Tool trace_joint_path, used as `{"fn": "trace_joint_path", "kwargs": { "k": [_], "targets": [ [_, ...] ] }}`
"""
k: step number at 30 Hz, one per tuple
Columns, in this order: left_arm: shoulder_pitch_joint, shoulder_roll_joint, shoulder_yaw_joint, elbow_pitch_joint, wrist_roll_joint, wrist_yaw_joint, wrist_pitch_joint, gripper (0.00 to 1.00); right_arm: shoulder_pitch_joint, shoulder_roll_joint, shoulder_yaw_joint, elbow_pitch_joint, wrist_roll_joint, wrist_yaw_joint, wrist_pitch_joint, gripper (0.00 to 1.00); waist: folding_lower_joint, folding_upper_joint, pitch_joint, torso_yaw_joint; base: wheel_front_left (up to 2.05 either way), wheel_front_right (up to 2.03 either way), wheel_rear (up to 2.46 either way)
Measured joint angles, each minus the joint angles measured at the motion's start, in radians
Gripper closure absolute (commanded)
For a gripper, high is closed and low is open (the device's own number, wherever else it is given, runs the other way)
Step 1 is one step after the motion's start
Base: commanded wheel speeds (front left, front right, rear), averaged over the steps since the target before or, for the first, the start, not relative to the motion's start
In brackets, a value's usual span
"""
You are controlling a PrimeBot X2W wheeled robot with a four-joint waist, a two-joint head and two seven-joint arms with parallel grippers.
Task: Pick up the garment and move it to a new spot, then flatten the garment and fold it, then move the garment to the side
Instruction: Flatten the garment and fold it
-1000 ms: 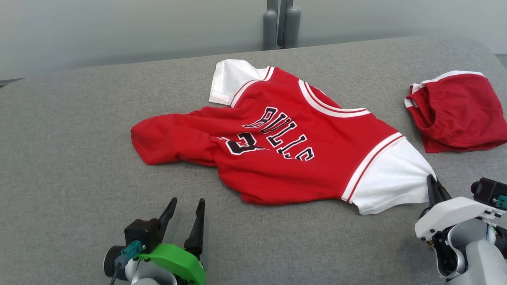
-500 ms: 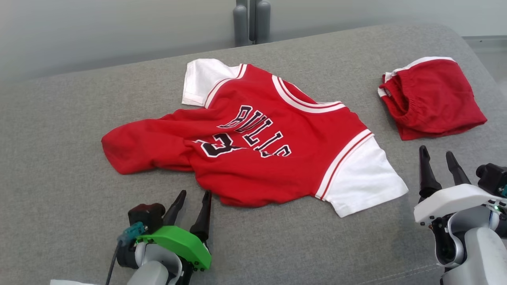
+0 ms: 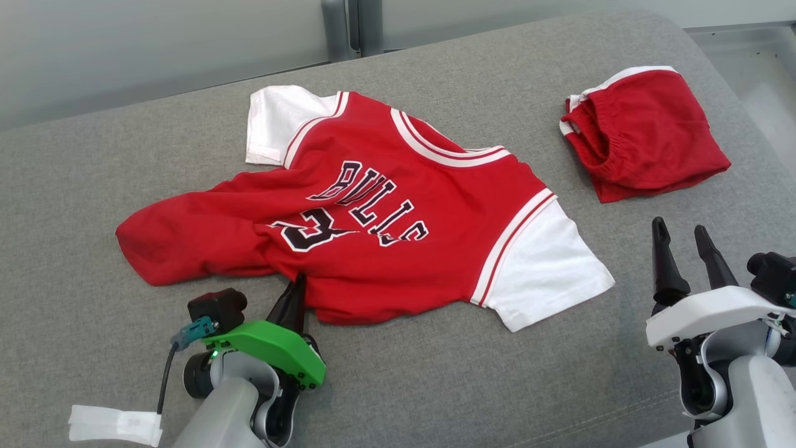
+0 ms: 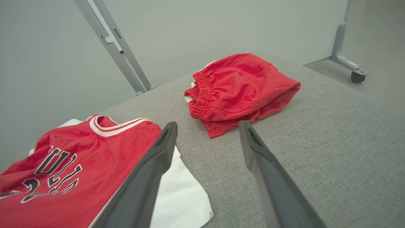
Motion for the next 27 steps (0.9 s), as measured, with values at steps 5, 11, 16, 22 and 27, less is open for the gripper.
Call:
{"fn": "trace_joint_path", "kwargs": {
  "k": [5,11,16,22,27],
  "targets": [
    [-0.042,0.016,-0.002,0.02,0.062,0.037,-0.018,1.0,0.001,0.0,-0.007,0.0,0.004,0.0,-0.005,0.0,0.0,0.0001,-0.002,0.002,0.0,0.0,0.0],
    [-0.113,0.084,-0.007,-0.035,0.167,0.106,-0.026,1.0,0.005,0.0,-0.006,0.008,0.006,0.0,-0.013,0.0,0.0,0.0,-0.012,0.018,0.0,0.0,0.0],
    [-0.195,0.15,-0.048,-0.102,0.245,0.147,0.021,1.0,0.006,0.0,0.003,0.016,0.01,0.0,-0.018,0.0,0.0,0.0,-0.016,0.022,0.0,0.0,0.0],
    [-0.251,0.138,-0.128,-0.144,0.293,0.134,0.126,1.0,0.006,0.0,0.02,0.032,0.019,0.0,-0.028,0.0,0.0,0.0,-0.01,0.002,0.0,0.0,0.0],
    [-0.281,0.084,-0.192,-0.091,0.311,0.109,0.171,1.0,0.0,0.0,0.048,0.052,0.036,0.0,-0.043,0.0,0.0,0.0,0.002,-0.03,0.0,0.0,0.0]
  ]
}}
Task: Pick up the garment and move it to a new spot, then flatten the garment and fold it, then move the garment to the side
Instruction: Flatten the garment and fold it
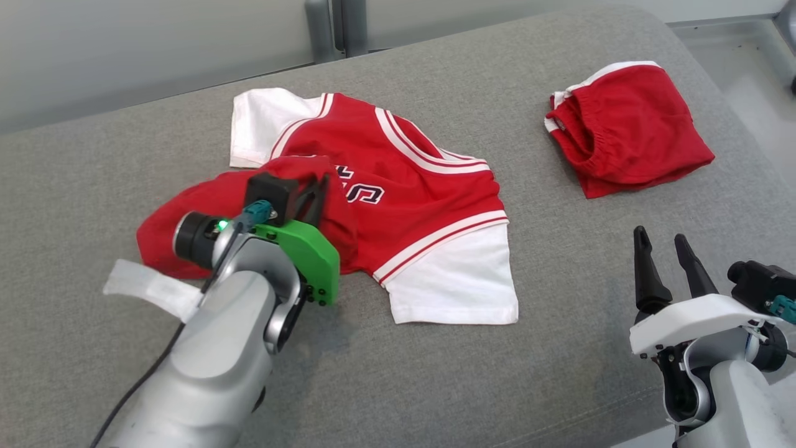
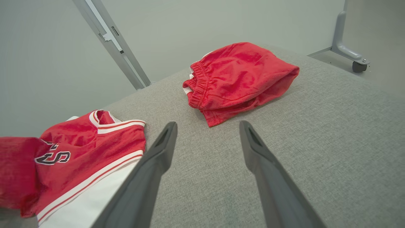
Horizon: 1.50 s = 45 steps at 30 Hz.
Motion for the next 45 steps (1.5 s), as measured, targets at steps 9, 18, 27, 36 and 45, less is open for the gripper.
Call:
{"fn": "trace_joint_path", "kwargs": {
  "k": [9,18,27,36,45],
  "targets": [
    [-0.044,-0.084,-0.076,0.162,0.005,-0.05,-0.01,1.0,-0.017,0.0,0.036,0.05,0.032,0.0,-0.04,0.0,0.0,0.0,0.036,-0.071,0.0,0.0,0.0],
    [-0.064,-0.102,-0.111,0.238,-0.005,-0.055,-0.109,0.0,-0.023,-0.001,0.027,0.081,0.028,0.0,-0.062,0.0,0.0,0.0,0.055,-0.081,0.0,0.0,0.0],
    [-0.02,-0.105,-0.159,0.159,-0.022,-0.047,-0.179,0.0,-0.014,0.0,0.018,0.086,0.004,0.0,-0.052,0.0,0.0,0.0,0.018,0.002,0.0,0.0,0.0],
    [0.158,-0.071,-0.16,0.077,-0.031,0.013,-0.196,0.0,0.0,0.0,0.031,0.081,0.003,0.0,-0.036,0.0,0.0,0.0,-0.035,0.112,0.0,0.0,0.0],
    [0.179,-0.038,-0.156,0.146,0.009,0.096,-0.198,0.0,-0.001,0.001,0.042,0.07,-0.005,0.0,-0.027,0.0,0.0,-0.0001,-0.055,0.125,0.0,0.0,0.0]
  ]
}}
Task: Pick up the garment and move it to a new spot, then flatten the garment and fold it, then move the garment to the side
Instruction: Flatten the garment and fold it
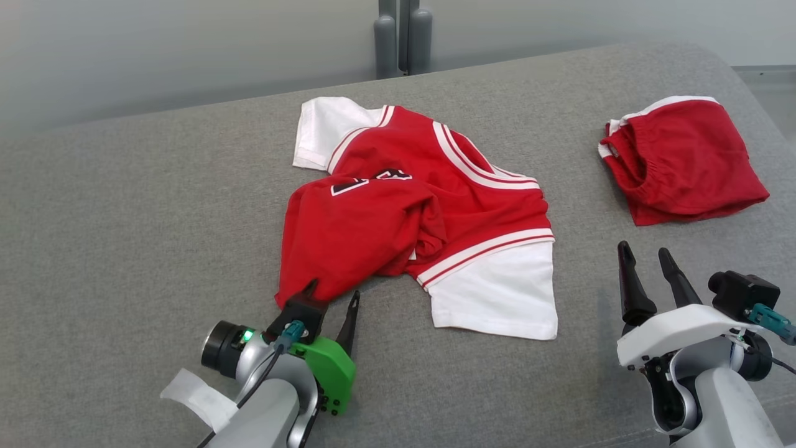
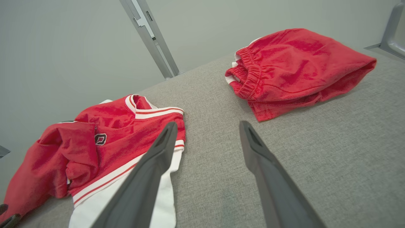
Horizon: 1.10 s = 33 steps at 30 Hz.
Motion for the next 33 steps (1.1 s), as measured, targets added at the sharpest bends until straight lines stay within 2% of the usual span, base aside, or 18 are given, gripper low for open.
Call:
{"fn": "trace_joint_path", "kwargs": {
  "k": [1,2,3,4,5,6,7,15,20,26,33],
  "targets": [
    [0.0,0.002,0.001,0.017,0.0,0.001,-0.001,0.04,0.0,0.0,-0.003,-0.002,-0.002,0.0,0.0,0.0,0.0,0.0,0.002,-0.006,0.0,0.0,0.0],
    [0.0,0.003,0.003,0.031,0.0,0.002,-0.002,0.27,0.0,0.0,-0.006,-0.003,-0.004,0.0,0.0,0.0,0.0,0.0,0.004,-0.013,0.0,0.0,0.0],
    [-0.002,0.004,0.012,0.045,-0.002,0.004,-0.002,0.58,0.0,0.0,-0.01,-0.005,-0.006,0.0,0.0,0.0,0.0,0.0,0.007,-0.019,0.0,0.0,0.0],
    [-0.005,0.007,0.02,0.056,-0.009,0.004,-0.002,0.73,0.0,0.0,-0.012,-0.007,-0.007,0.0,0.0,0.0,0.0,0.0,0.01,-0.026,0.0,0.0,0.0],
    [-0.01,0.009,0.026,0.065,-0.011,0.004,-0.002,0.94,0.0,0.0,-0.016,-0.008,-0.008,0.0,0.0,0.0,0.0,0.0,0.013,-0.032,0.0,0.0,0.0],
    [-0.015,0.01,0.034,0.069,-0.015,0.005,-0.003,0.94,0.0,0.0,-0.019,-0.009,-0.009,0.0,0.0,0.0,0.0,0.0,0.016,-0.037,0.0,0.0,0.0],
    [-0.021,0.011,0.046,0.067,-0.015,0.005,-0.003,1.0,0.0,0.0,-0.022,-0.011,-0.009,0.0,0.0,0.0,0.0,0.0,0.019,-0.042,0.0,0.0,0.0],
    [-0.059,0.066,0.174,-0.077,0.009,0.024,-0.004,1.0,0.001,0.0,-0.03,-0.012,-0.008,0.0,0.0,0.0,0.0,0.0,0.026,-0.051,0.0,0.0,0.0],
    [-0.131,0.093,0.199,-0.143,0.051,0.023,-0.004,1.0,-0.001,0.0,-0.014,-0.008,-0.002,0.0,0.0,0.0,0.0,0.0,0.026,-0.054,0.0,0.0,0.0],
    [-0.269,0.099,0.181,-0.13,0.094,0.001,0.003,1.0,-0.02,0.0,0.01,-0.006,0.004,0.0,-0.003,0.0,0.0,0.0,0.039,-0.088,0.0,0.0,0.0],
    [-0.409,0.074,0.146,-0.024,0.125,-0.028,0.03,1.0,-0.041,-0.001,0.034,0.005,0.025,0.0,-0.02,0.0,0.0,0.0,0.072,-0.158,0.0,0.0,0.0]
  ]
}}
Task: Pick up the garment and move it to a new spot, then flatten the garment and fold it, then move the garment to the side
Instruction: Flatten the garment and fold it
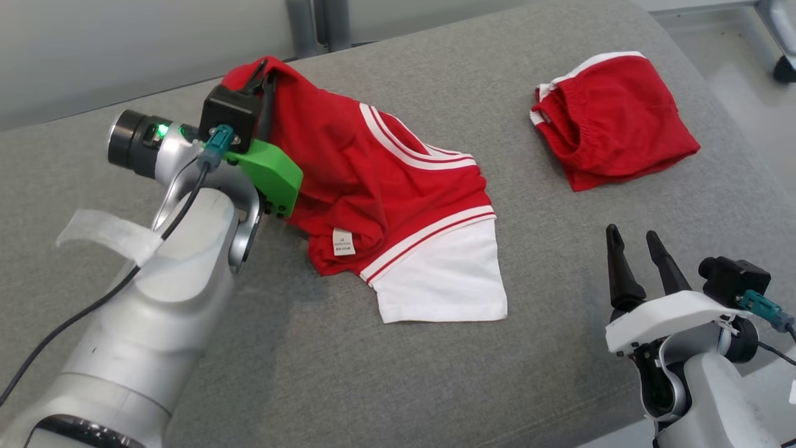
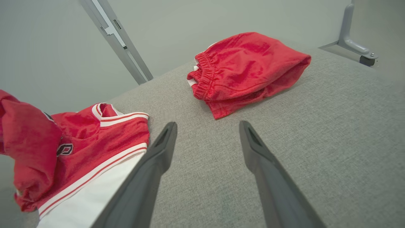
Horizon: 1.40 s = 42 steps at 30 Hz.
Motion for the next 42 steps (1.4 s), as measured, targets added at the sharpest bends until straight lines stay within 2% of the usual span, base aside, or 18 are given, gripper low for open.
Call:
{"fn": "trace_joint_path", "kwargs": {
  "k": [5,11,12,13,14,18,24,33,42],
  "targets": [
    [-0.056,-0.059,-0.036,0.099,0.01,-0.031,0.005,1.0,-0.019,0.0,0.033,0.025,0.028,0.0,-0.022,0.0,0.0,0.0,0.033,-0.057,0.0,0.0,0.0],
    [-0.105,-0.076,-0.061,0.239,0.02,-0.055,0.015,1.0,-0.051,-0.001,0.084,0.058,0.066,0.0,-0.054,0.0,0.0,0.0001,0.072,-0.127,0.0,0.0,0.0],
    [-0.115,-0.077,-0.062,0.255,0.021,-0.055,0.014,0.74,-0.054,-0.001,0.088,0.064,0.07,0.0,-0.06,0.0,0.0,0.0,0.08,-0.136,0.0,0.0,0.0],
    [-0.126,-0.077,-0.062,0.269,0.022,-0.055,0.01,0.39,-0.056,-0.001,0.09,0.07,0.075,0.0,-0.065,0.0,0.0,0.0,0.088,-0.143,0.0,0.0,0.0],
    [-0.136,-0.075,-0.062,0.283,0.023,-0.055,0.005,0.0,-0.056,-0.001,0.091,0.078,0.076,0.0,-0.069,0.0,0.0,0.0,0.097,-0.15,0.0,0.0,0.0],
    [-0.152,-0.072,-0.055,0.326,0.018,-0.064,-0.009,0.0,-0.057,0.0,0.081,0.103,0.08,0.0,-0.087,0.0,0.0,0.0001,0.124,-0.162,0.0,0.0,0.0],
    [-0.165,-0.078,-0.045,0.338,-0.006,-0.086,-0.02,0.0,-0.057,0.0,0.056,0.123,0.068,0.0,-0.097,0.0,0.0,0.0,0.129,-0.136,0.0,0.0,0.0],
    [-0.067,-0.118,-0.028,0.312,-0.075,-0.119,-0.026,0.0,-0.051,0.001,0.035,0.127,0.028,0.0,-0.082,0.0,0.0,0.0,0.09,-0.026,0.0,0.0,0.0],
    [0.071,-0.136,-0.037,0.29,-0.163,-0.162,0.084,0.0,-0.023,0.001,0.025,0.105,0.012,0.0,-0.05,0.0,0.0,0.0,0.013,0.081,0.0,0.0,0.0]
  ]
}}
